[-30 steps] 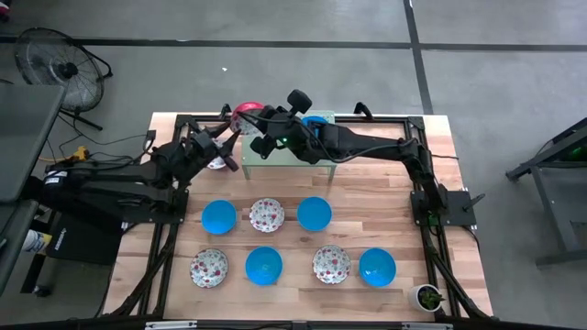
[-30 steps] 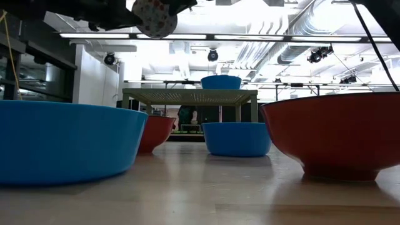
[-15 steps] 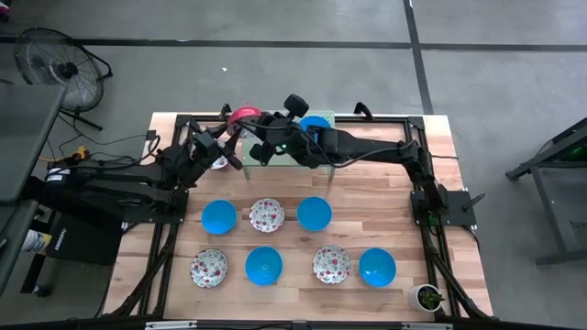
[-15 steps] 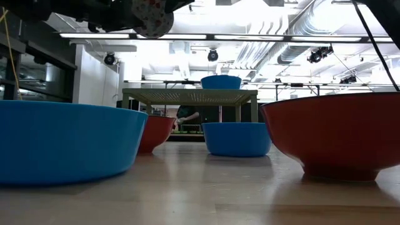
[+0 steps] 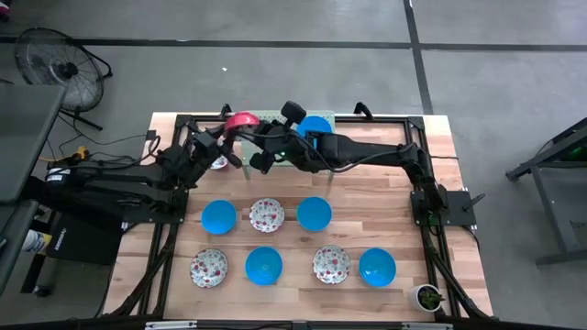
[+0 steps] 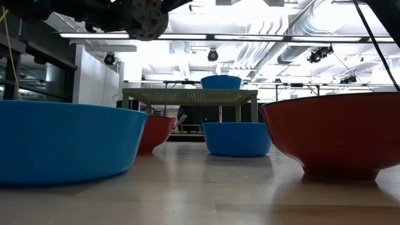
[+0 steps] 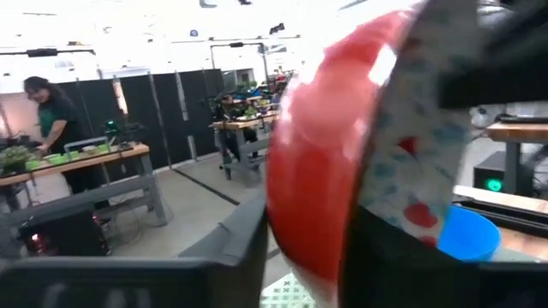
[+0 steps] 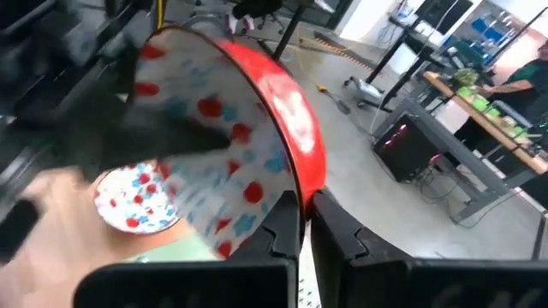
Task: Pick & Place Mini bowls
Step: Put the white and red bowl on the shelf
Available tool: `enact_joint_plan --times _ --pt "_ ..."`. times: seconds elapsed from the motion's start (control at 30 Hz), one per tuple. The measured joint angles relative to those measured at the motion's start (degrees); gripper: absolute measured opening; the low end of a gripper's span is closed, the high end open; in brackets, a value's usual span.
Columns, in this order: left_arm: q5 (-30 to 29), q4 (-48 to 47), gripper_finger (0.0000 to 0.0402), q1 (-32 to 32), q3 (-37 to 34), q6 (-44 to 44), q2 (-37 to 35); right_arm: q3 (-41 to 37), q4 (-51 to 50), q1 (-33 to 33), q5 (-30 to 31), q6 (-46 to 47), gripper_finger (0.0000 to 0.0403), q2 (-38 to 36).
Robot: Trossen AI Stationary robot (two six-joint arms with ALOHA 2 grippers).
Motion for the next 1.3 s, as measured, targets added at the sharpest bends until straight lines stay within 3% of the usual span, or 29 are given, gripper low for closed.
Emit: enact_joint_plan --times 0.13,0.7,0.87,1.1,1.3 --pt "-1.3 0.0 0.0023 0.2 0.1 0.1 -0.1 -0.1 -1.3 0.4 -1.5 -0.2 0.0002 0.0" --pt "0.0 -0.9 0.0023 0.1 -0.1 -3.8 0.0 0.0 -3.4 0.3 -1.8 1.1 0.0008 0.0" --pt "0.4 -1.4 0.0023 0.1 -0.1 -4.1 0.1 0.1 -3.1 0.3 -3.1 1.4 0.0045 -0.1" --pt "0.9 -5.1 0.0023 0.1 0.1 -11.2 0.1 0.2 -5.1 -0.1 -4.3 5.9 0.0126 -1.8" --pt "2.6 -27.3 0.0023 0.8 10.1 -17.3 0.1 0.2 -14.3 -2.7 -4.7 15.0 0.0176 -7.1"
